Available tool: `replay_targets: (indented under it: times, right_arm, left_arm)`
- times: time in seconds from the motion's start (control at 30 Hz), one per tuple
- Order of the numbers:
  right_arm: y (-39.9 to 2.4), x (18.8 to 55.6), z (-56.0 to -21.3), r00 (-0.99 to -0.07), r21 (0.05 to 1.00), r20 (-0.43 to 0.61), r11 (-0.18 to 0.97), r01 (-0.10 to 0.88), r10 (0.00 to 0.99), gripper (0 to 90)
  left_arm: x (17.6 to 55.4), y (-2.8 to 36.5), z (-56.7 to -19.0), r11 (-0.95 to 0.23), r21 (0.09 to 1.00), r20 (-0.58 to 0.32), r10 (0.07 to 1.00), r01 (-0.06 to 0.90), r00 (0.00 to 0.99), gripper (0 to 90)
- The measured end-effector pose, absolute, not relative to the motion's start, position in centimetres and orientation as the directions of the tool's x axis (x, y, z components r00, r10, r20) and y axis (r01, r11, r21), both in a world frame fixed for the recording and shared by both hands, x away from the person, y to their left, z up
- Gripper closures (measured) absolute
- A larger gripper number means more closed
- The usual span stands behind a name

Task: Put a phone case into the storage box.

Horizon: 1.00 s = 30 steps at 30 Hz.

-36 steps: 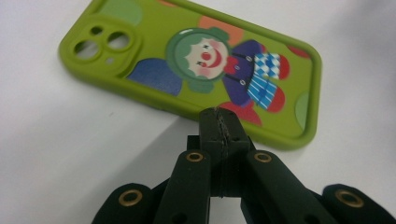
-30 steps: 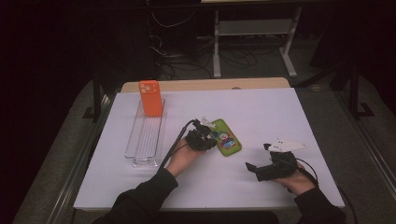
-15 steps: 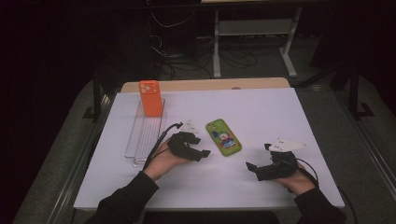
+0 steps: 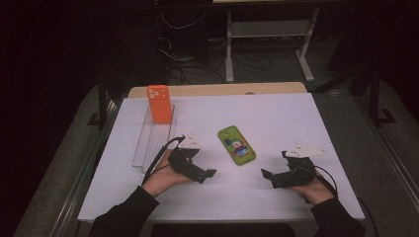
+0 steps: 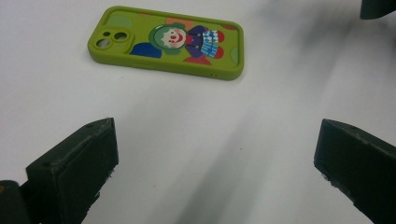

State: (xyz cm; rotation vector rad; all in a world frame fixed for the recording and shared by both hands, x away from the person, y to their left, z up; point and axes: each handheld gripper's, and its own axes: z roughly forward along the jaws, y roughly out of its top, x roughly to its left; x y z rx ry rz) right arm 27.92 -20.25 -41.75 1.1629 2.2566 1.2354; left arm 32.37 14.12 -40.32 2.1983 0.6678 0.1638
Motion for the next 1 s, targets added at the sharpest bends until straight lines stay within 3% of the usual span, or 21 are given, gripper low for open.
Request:
replay_targets:
  times: [1.0]
  right_arm:
    - [-16.7,32.1,-38.1,-0.616,0.781,0.085,0.331,0.529,0.783,0.1]
  left_arm:
    - [32.5,14.1,-40.2,-0.564,0.727,-0.076,0.501,0.392,0.862,0.0]
